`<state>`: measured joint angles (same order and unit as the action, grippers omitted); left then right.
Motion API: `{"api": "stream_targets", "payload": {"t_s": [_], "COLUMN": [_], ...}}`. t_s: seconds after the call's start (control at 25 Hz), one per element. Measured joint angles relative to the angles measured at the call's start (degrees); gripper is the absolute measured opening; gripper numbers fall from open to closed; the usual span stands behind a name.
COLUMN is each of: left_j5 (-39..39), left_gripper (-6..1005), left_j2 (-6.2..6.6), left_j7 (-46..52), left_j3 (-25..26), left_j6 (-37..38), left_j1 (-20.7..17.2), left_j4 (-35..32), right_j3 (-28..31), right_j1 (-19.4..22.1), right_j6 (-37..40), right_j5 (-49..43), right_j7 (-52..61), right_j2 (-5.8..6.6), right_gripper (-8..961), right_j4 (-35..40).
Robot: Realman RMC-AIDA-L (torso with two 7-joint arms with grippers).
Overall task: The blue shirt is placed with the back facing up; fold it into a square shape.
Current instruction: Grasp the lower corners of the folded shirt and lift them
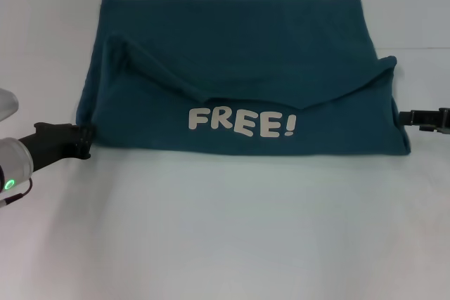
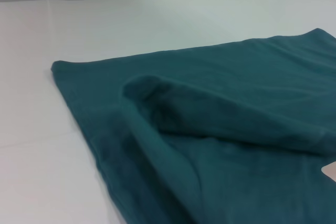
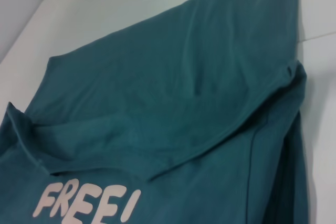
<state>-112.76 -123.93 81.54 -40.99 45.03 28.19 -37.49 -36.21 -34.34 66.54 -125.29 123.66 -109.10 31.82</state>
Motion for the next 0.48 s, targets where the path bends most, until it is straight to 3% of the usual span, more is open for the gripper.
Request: {"api": "stream_targets", "payload": {"t_s": [0.48], "left_j5": [0.00], "left_gripper": [16], "left_j2": [0.00], "left_j7": [0.54], "left_j3": [-0.21], "left_j6": [-0.03], "left_j1": [0.19], "left_j4": [-0.54], "right_j3": [-1.50], "right_j1": [-1.52], "right_j6": [-7.36], "right_j5": [-4.06], "right_j7": [-0.44], "right_j2": [-4.07], "right_gripper": [541], "right_j4": [0.02]}}
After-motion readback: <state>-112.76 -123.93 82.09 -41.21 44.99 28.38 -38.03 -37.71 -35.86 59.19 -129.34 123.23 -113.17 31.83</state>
